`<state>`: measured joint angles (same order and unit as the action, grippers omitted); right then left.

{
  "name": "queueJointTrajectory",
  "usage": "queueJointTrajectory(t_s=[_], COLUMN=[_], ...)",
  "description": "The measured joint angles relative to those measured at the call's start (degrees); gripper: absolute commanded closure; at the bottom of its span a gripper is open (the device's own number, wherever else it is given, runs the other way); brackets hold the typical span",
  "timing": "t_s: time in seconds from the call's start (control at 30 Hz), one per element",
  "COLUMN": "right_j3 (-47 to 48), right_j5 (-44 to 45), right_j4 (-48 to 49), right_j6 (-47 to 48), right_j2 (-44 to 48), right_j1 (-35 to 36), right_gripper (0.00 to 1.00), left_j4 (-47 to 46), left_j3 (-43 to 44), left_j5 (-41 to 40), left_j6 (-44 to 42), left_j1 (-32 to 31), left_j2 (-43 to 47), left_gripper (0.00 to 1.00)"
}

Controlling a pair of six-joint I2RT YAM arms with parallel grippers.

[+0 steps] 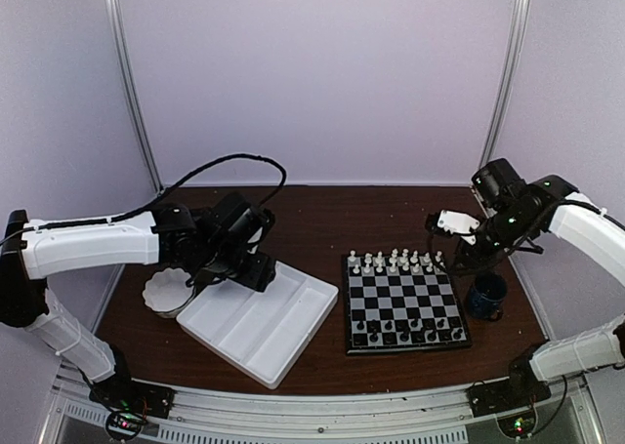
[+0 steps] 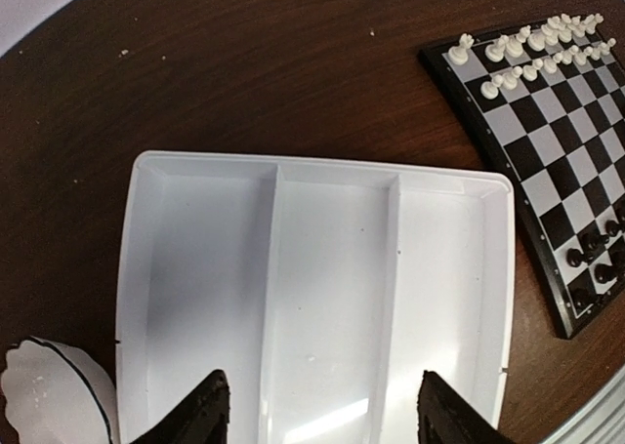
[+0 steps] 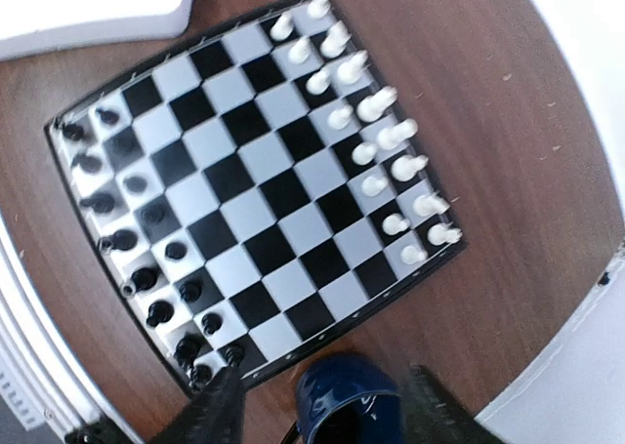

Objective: Set up the chess pieces on the board
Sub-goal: Reset both arms

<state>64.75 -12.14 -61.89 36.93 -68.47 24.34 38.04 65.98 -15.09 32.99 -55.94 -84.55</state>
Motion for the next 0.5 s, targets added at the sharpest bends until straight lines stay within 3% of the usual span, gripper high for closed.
queueJointTrajectory(t_s=[0.13,0.33,0.5], right_j3=[-3.0,-3.9,-4.2], right_j5=[4.5,6.7,9.1], right_j4=[10.9,17.3,21.0], right_j6=[-7.5,-14.9,-18.2], right_j2=[5.2,1.6,7.0], right_j1=[-0.3,-1.4,-1.5], right_gripper=[0.01,0.01,0.01], left_j4=[-0.5,-0.5,-0.5], left_j3=[-0.6,-1.2,-1.2], left_j5=[-3.5,-8.5,-10.9], left_j6=[-2.6,-5.1,-5.9], left_j1=[0.6,0.6,0.6], left_j2=[0.2,0.7,1.3], left_gripper=[0.25,0.16,0.15])
